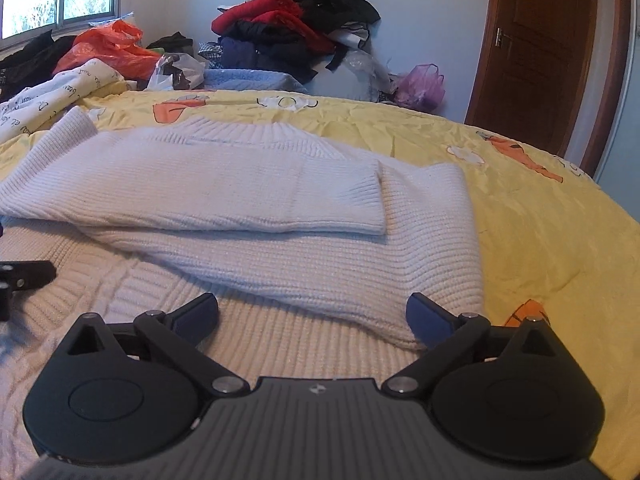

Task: Fold small clothes

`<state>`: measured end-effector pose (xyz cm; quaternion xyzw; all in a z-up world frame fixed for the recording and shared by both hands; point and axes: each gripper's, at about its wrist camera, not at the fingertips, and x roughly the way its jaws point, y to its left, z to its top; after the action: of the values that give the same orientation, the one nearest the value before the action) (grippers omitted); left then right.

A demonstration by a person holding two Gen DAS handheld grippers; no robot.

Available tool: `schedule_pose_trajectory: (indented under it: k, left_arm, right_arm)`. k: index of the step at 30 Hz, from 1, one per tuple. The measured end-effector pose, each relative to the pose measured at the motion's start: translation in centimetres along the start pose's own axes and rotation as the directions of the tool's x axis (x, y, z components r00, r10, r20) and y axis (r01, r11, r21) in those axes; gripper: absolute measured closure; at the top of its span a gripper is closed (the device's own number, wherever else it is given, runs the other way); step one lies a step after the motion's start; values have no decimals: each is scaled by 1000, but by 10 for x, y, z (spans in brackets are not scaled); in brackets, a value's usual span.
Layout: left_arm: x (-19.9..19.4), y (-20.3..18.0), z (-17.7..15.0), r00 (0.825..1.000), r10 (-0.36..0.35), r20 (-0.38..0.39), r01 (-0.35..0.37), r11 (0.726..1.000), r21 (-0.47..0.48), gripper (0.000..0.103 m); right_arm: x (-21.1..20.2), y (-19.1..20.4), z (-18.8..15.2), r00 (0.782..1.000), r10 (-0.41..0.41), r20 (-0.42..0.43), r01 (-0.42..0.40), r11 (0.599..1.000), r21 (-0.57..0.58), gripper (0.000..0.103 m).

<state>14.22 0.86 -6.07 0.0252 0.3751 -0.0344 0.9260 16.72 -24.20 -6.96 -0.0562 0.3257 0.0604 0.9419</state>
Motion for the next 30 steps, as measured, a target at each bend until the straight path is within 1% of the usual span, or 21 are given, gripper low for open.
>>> schedule_pose_trajectory:
  k: [1, 2, 4, 8, 15, 16, 18, 19, 25, 30]
  left_arm:
    - [-3, 4, -3, 1000, -11, -1, 11, 1000, -18, 0]
    - [-5, 6, -6, 1000, -18, 8, 18, 1000, -17, 0]
    - [-6, 5, -11, 1000, -12, 23, 12, 1000, 2, 0]
    - [-5, 1, -13, 999, 5, 34, -5, 1000, 0, 0]
    - [-7, 3, -14, 999, -6, 38, 6, 1000, -7, 0]
    - [-7, 3, -14, 999, -5, 38, 6, 1000, -7, 0]
    - [-7, 3, -14, 999, -6, 38, 6, 1000, -8, 0]
    - [-7, 3, -14, 999, -6, 38, 6, 1000, -7, 0]
    - [-8, 3, -15, 999, 0, 37, 1, 1000, -7, 0]
    - [-15, 2, -16, 1000, 16, 7, -16, 1000, 0, 0]
  right_arm:
    - [0, 0, 0, 1000, -1, -1, 1, 1000, -2, 2]
    - [0, 1, 0, 1000, -2, -1, 2, 1000, -3, 2]
    - [1, 1, 1, 1000, -3, -1, 3, 1000, -3, 2]
    - [2, 1, 1, 1000, -7, -1, 7, 1000, -7, 2]
    - [-7, 6, -5, 1000, -19, -9, 19, 1000, -24, 0]
    - [-10, 6, -8, 1000, -19, -15, 19, 1000, -15, 0]
    - [-16, -4, -14, 999, 16, -42, -13, 997, 74, 0]
    - [-20, -9, -18, 999, 30, -39, -26, 995, 99, 1]
    - [-45, -3, -39, 999, 16, -41, -12, 996, 84, 0]
    - [-48, -4, -41, 999, 19, -40, -15, 995, 96, 0]
